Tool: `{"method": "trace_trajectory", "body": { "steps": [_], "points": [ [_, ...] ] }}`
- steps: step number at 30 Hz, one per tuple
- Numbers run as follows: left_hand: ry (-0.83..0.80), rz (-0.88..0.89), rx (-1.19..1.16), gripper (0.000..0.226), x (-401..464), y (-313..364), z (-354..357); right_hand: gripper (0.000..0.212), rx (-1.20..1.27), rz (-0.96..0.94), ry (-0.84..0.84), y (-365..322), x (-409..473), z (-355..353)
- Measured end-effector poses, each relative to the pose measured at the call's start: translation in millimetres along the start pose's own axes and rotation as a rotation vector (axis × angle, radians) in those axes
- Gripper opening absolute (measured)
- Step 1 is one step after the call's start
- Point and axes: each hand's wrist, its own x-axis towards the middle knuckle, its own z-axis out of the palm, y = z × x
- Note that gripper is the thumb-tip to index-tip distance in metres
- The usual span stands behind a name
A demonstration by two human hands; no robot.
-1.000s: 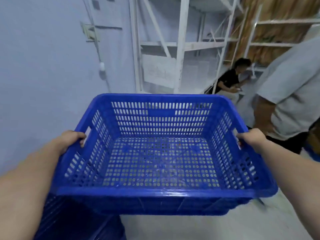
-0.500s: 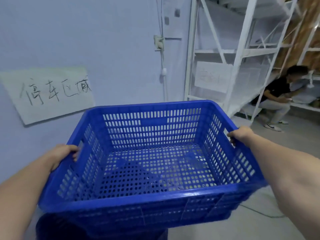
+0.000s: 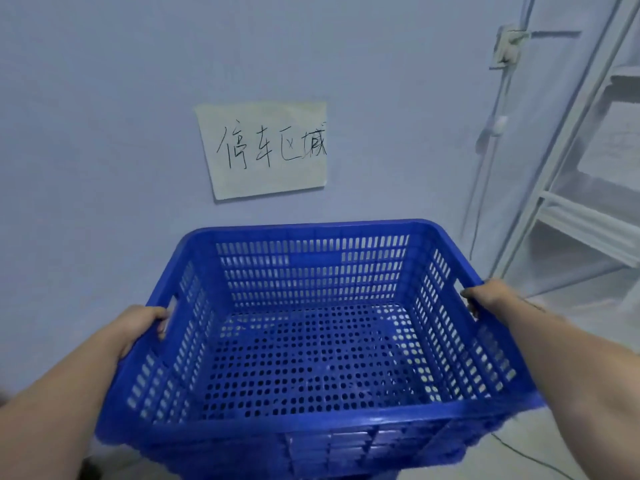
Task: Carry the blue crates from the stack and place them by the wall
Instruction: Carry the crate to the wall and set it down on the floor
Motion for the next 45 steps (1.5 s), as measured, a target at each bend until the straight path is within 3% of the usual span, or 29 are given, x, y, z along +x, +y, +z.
{"method": "trace_trajectory", "body": {
  "steps": [15,30,45],
  "points": [
    [0.335,-0.297,0.103,0.044,-4,-49,35,0.022,-0.107,-0.144,-0.236,-49,102,78],
    [0.229,-0.296,0.082,0.036,64,-57,45,0.027,-0.190,-0.081,-0.247,-49,136,130],
    [0.163,-0.331,0.019,0.036,54,-55,46,0.036,-0.243,-0.015,-0.280,-39,132,126]
  ]
}}
